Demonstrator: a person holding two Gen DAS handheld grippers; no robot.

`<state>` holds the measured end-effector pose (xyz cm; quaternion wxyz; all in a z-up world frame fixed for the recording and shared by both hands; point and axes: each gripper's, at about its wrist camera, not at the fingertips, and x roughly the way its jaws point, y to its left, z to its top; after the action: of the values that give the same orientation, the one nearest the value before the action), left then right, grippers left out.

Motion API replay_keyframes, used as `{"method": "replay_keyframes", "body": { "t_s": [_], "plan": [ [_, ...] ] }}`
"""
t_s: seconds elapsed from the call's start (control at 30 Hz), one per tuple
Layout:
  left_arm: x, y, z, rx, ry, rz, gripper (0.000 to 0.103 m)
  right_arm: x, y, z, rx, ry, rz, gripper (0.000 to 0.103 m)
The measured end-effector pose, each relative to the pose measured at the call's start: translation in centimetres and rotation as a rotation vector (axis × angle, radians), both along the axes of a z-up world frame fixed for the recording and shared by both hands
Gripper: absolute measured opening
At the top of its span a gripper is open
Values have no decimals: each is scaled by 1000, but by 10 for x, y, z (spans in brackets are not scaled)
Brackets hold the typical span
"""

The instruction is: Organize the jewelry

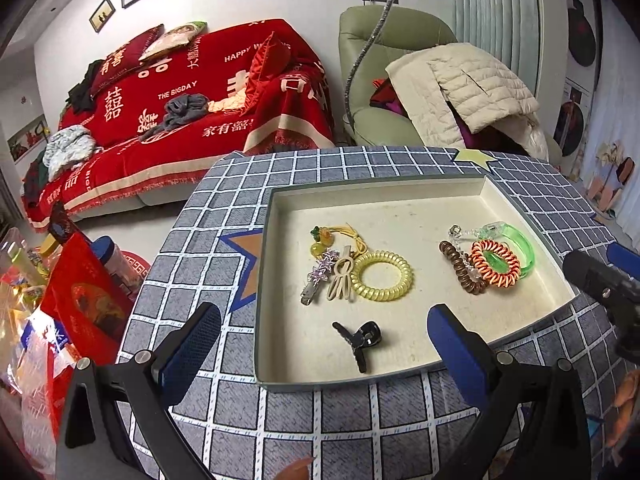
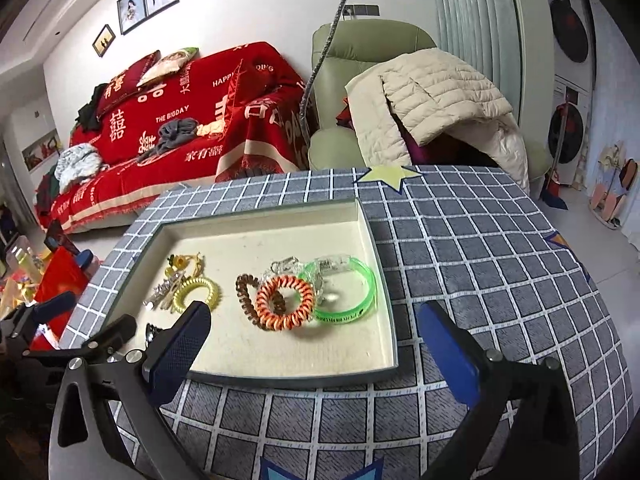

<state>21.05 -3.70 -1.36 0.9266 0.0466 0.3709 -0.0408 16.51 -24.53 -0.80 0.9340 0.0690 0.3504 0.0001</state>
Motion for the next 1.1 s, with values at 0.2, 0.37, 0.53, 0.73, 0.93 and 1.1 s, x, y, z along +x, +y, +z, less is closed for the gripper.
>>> {"method": "replay_keyframes", "body": {
  "t_s": [0.2,0.37,0.53,0.73,0.93,1.1],
  "plan": [
    [-9,10,-4,-18,-6,46,103,-6,-2,-7,-26,25,-13,103],
    [-20,13,-7,-2,-17,56,103,-13,1,-8,-58,25,-12,103],
    [-33,14,-6,-16,-35,56,103,-27,6,-4,-63,-2,-7,103],
    [-54,18,-1,-30,-75,82,103,-47,12,2,-50,-25,-10,103],
    [-72,19,7,-24,-108,97,103,-68,18,10,-90,-56,-25,103],
    [-83,17,12,-22,-125,99,103,-80,20,14,-108,-70,-39,103]
  ]
}}
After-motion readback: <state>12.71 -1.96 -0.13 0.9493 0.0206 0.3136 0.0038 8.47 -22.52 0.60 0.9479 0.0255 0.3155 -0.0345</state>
